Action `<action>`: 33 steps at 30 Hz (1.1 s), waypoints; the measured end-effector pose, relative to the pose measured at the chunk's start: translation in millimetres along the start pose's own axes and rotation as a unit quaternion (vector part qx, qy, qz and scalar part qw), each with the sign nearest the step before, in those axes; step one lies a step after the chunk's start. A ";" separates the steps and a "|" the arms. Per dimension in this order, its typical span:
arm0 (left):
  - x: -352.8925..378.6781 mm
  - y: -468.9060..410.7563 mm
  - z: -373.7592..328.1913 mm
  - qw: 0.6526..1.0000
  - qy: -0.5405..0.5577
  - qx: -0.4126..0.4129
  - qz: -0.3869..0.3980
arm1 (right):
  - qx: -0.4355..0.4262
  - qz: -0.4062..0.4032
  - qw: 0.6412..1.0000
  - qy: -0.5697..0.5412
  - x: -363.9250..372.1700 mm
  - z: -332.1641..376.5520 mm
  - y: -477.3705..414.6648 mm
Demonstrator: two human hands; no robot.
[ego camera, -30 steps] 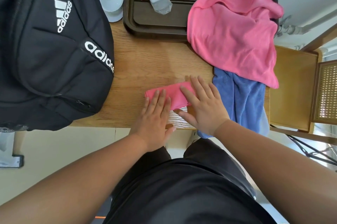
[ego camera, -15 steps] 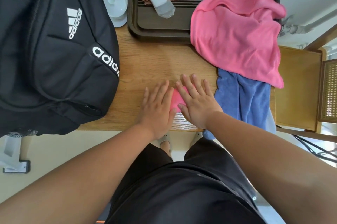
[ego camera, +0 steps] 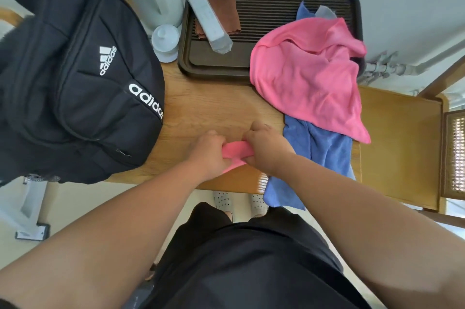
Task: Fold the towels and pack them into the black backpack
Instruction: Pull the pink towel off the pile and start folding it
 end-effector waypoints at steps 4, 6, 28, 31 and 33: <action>-20.4 30.3 -18.3 0.990 0.129 -0.002 -0.049 | -0.051 -0.016 0.995 -0.085 -47.5 -1.4 14.0; -32.6 46.0 -25.8 0.981 0.174 -0.003 -0.088 | -0.098 -0.046 0.987 -0.120 -74.7 1.2 22.8; -195.2 228.9 13.4 0.848 0.269 0.205 -0.408 | -0.312 -0.404 0.817 -0.268 -222.1 228.4 63.8; -216.1 247.6 54.9 0.825 0.323 0.240 -0.398 | -0.287 -0.363 0.798 -0.387 -217.2 281.9 50.1; -229.7 255.4 83.3 0.827 0.340 0.252 -0.369 | -0.272 -0.343 0.803 -0.403 -211.9 311.5 36.2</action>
Point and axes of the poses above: each hand's wrist, its own y-axis away from the middle knuckle, its own x-axis out of the palm, z = x × y, the point moved 2 cm from there along -y, towards the middle knuckle, and after that the axes turned 10 degrees about z, right-handed, at the moved point
